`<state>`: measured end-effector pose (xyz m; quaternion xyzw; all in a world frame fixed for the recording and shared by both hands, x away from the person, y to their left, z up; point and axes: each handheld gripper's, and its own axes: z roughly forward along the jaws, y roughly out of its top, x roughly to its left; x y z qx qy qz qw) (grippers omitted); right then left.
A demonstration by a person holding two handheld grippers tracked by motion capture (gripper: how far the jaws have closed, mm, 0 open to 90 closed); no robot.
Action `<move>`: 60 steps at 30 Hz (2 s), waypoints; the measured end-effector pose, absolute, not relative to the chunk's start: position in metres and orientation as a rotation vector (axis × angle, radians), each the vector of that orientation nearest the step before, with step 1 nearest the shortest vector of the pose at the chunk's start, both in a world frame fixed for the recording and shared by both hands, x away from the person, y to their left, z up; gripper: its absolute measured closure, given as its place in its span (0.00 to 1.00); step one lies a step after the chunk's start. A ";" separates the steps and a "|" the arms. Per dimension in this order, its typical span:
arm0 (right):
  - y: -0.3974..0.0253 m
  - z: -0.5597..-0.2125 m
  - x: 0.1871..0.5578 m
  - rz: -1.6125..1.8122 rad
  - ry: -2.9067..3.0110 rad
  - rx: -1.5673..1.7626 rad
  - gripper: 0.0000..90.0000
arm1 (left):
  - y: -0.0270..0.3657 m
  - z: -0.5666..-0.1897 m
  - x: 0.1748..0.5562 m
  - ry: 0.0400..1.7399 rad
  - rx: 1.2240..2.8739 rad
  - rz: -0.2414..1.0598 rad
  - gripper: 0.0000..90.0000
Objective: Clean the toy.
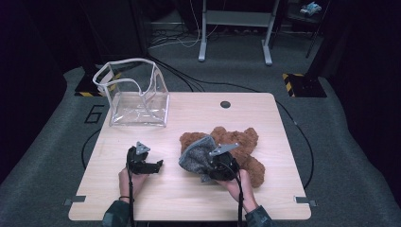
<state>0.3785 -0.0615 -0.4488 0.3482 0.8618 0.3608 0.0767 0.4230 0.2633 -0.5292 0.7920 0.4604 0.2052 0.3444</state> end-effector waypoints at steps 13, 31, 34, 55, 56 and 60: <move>-0.048 -0.489 0.370 0.931 2.709 1.073 0.79 | 0.263 -0.529 0.423 1.196 2.053 0.539 0.13; -0.062 -0.384 0.374 1.082 2.412 0.940 0.79 | 0.263 -0.529 0.423 1.198 2.055 0.533 0.13; -0.057 -0.379 0.390 1.064 2.391 0.959 0.79 | 0.263 -0.529 0.423 1.197 2.053 0.538 0.13; -0.041 -0.397 0.429 1.027 2.476 1.029 0.78 | 0.263 -0.530 0.423 1.198 2.051 0.535 0.14; -0.040 -0.398 0.426 1.028 2.477 1.028 0.78 | 0.263 -0.529 0.423 1.198 2.051 0.535 0.14; -0.036 -0.404 0.415 1.021 2.510 0.992 0.79 | 0.263 -0.529 0.423 1.198 2.052 0.536 0.14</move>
